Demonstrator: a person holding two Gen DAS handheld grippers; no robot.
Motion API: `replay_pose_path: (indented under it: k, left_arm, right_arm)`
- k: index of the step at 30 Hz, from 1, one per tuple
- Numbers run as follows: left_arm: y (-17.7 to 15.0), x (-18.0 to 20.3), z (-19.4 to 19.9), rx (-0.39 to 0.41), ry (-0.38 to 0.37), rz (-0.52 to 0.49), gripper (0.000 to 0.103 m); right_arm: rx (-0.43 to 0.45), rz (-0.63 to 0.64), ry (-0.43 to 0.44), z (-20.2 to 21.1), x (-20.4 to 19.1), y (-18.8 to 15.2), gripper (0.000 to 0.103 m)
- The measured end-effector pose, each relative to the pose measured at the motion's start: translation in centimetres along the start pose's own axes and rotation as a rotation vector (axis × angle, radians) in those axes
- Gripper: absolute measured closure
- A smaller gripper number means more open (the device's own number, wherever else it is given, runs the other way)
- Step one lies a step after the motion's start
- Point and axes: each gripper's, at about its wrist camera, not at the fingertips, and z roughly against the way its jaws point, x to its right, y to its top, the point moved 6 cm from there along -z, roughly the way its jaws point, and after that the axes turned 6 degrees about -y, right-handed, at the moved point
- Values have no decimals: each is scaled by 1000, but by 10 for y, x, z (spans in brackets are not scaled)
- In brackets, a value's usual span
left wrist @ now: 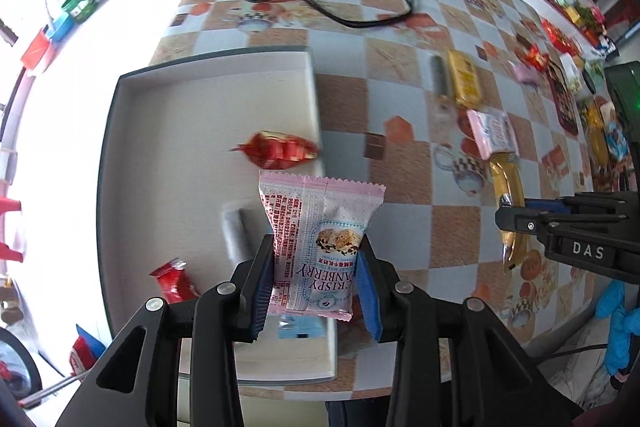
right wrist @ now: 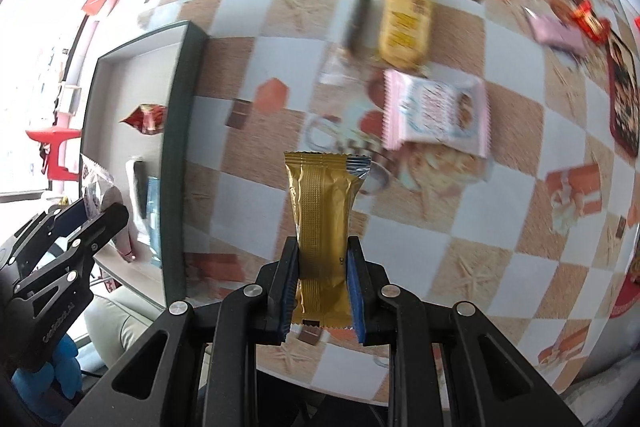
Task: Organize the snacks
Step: 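Carry the pink packet and gold bar over the white tray, then open both tools to drop the pink packet and gold bar into the tray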
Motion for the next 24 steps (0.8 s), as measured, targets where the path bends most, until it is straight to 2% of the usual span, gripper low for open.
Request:
replay_pose_path:
  k: [14, 24]
  left_arm:
    - [-5, -66, 11, 33, 33, 125, 62]
    - [-18, -102, 10, 28, 60, 198, 62]
  right_arm:
    - [17, 170, 29, 9, -87, 29, 79]
    - [19, 279, 59, 6, -151, 41, 79]
